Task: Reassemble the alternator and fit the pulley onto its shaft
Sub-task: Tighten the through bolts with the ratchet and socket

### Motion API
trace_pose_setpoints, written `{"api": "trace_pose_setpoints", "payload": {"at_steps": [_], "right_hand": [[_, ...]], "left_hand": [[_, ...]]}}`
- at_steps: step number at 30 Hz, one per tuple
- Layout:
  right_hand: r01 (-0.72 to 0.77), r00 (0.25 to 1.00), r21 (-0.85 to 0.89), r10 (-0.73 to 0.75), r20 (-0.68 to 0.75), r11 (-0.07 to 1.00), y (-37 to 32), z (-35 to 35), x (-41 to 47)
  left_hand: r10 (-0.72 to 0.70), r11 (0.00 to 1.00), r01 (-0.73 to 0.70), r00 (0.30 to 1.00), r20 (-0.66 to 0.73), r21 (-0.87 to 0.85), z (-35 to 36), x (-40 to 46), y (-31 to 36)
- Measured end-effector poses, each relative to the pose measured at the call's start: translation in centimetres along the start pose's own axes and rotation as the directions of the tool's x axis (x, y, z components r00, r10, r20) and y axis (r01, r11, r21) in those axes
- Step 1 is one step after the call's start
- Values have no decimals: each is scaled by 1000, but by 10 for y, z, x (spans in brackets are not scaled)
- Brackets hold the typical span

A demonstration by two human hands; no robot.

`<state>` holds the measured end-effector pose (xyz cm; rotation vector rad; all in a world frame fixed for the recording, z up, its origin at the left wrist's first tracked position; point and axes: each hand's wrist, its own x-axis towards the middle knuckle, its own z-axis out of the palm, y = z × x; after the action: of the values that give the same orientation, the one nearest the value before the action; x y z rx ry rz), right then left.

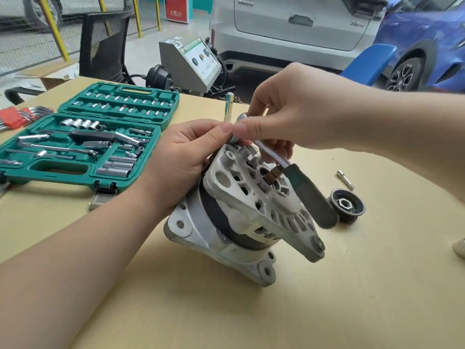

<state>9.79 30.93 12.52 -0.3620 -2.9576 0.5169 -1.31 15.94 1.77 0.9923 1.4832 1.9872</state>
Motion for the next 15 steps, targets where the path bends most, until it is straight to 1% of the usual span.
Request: {"api": "trace_pose_setpoints", "payload": {"at_steps": [2, 3, 4, 6, 7, 9, 10, 11, 12, 13, 15], "right_hand": [[-61, 997, 157, 53, 57, 986, -5, -2, -1], [-80, 995, 181, 66, 80, 980, -6, -4, -1], [-72, 994, 151, 60, 88, 986, -6, -6, -1], [13, 998, -53, -10, 57, 999, -4, -10, -2], [74, 997, -159, -69, 36, 984, -3, -10, -3], [256, 965, -335, -258, 39, 907, -1, -11, -4], [343, 936, -394, -346, 65, 853, 2, -11, -2], [396, 913, -415, -398, 86, 819, 4, -11, 0], [406, 910, -400, -404, 93, 822, 6, -12, 1], [374, 926, -352, -369, 85, 858, 6, -14, 3], [235, 972, -220, -226, 63, 947, 5, -14, 2]], "left_hand": [[-7, 1000, 7, 1000, 6, 6, 0, -1, 1], [-16, 1000, 16, 1000, 11, 6, 0, -1, 1], [-22, 1000, 22, 1000, 16, 7, 0, -1, 2], [-29, 1000, 29, 999, 17, 6, 1, 0, 3], [-32, 999, 32, 999, 15, 3, 1, 0, 4], [-36, 999, 36, 999, 8, -6, 1, 0, 4], [-39, 999, 39, 999, 6, -9, 2, 0, 5], [-41, 999, 41, 999, 5, -8, 2, 0, 5], [-41, 999, 41, 999, 2, -7, 2, -1, 5], [-39, 999, 39, 999, -1, -7, 2, 0, 5], [-27, 1000, 27, 1000, -12, -10, 3, 0, 4]]}}
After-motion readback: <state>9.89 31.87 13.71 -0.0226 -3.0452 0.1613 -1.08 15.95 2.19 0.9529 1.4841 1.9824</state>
